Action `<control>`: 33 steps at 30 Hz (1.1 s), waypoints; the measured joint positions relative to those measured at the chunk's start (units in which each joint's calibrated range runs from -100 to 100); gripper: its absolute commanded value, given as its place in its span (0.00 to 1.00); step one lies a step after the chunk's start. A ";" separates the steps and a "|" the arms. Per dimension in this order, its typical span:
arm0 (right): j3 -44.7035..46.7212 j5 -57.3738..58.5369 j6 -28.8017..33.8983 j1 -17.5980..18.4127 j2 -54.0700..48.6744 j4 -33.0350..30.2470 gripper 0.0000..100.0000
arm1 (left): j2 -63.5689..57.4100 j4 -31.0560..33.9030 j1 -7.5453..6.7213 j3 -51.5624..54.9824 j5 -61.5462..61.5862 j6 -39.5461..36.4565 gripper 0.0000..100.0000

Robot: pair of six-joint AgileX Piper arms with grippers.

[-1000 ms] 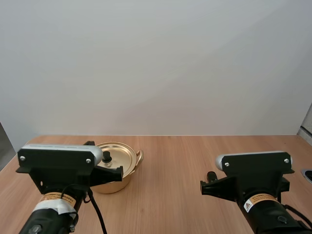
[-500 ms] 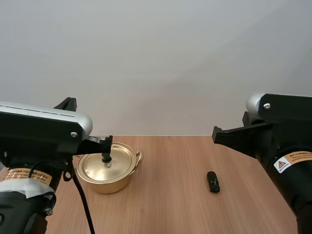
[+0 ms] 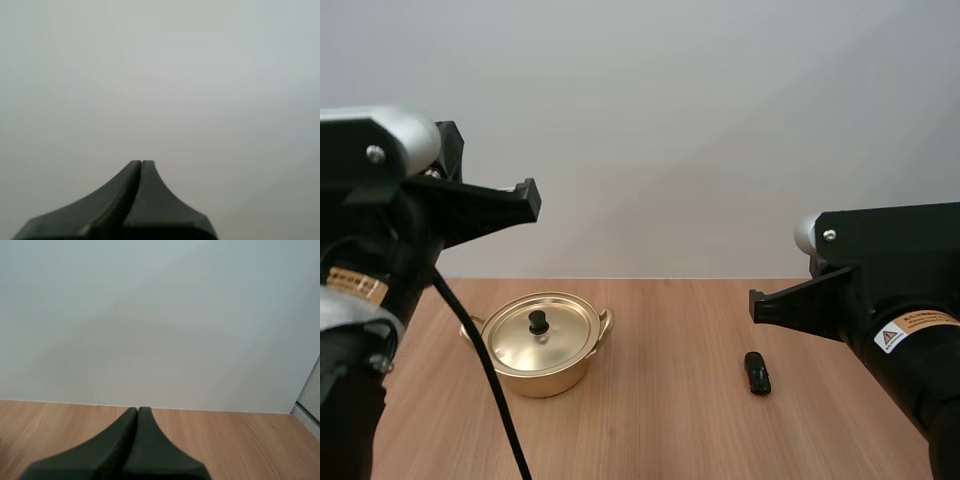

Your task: Open the pot, put the car inside, and close it

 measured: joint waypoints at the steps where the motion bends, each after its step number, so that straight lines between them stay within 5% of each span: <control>1: 0.00 0.97 -0.72 0.00 0.00 0.43 0.00 | 2.03 -1.78 0.00 -2.12 2.64 1.01 0.00; 6: 0.00 7.71 -4.15 0.00 0.00 3.07 0.00 | 11.63 -6.98 1.36 -12.24 15.24 7.81 0.00; 16: 0.00 9.89 -4.78 0.00 0.00 3.28 0.00 | 30.31 -5.76 4.10 -32.41 41.42 22.73 0.00; 30: 0.00 9.89 -5.17 0.00 0.00 3.28 0.00 | 57.90 -4.98 4.20 -39.00 77.78 29.23 0.00; 33: 0.00 9.89 -5.17 0.00 0.00 3.28 0.00 | 63.49 -7.31 4.20 -39.00 84.39 29.43 0.09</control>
